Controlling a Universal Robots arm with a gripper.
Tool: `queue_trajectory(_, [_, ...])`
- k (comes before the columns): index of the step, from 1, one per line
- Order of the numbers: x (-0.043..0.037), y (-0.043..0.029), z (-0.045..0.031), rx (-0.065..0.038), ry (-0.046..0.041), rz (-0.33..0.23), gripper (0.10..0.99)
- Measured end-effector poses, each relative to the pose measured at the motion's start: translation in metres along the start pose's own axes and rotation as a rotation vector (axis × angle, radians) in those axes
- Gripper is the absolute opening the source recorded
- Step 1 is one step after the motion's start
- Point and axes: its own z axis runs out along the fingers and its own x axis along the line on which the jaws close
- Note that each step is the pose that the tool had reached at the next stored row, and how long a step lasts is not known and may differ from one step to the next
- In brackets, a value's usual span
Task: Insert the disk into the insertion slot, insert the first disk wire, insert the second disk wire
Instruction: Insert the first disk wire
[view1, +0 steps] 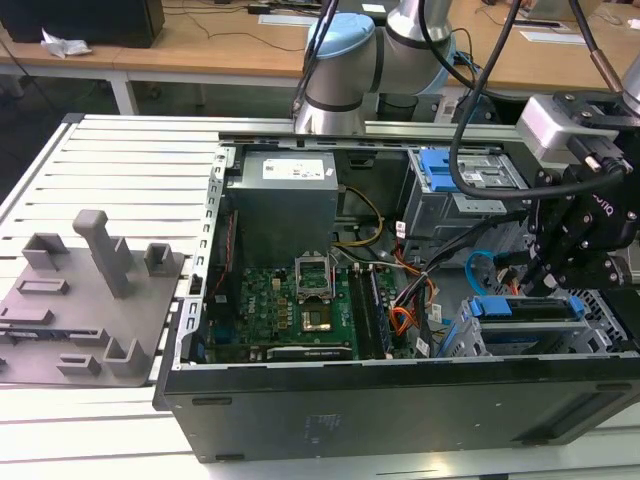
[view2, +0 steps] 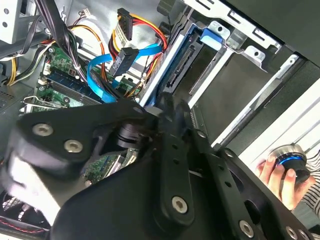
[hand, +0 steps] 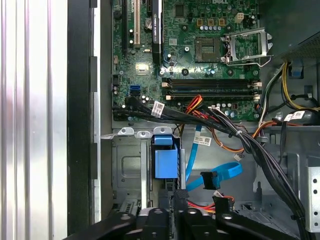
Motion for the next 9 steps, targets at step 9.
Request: queue_trajectory(9, [-0.0002, -0.0121, -0.0004, 0.000, 0.0000, 0.000, 0.420])
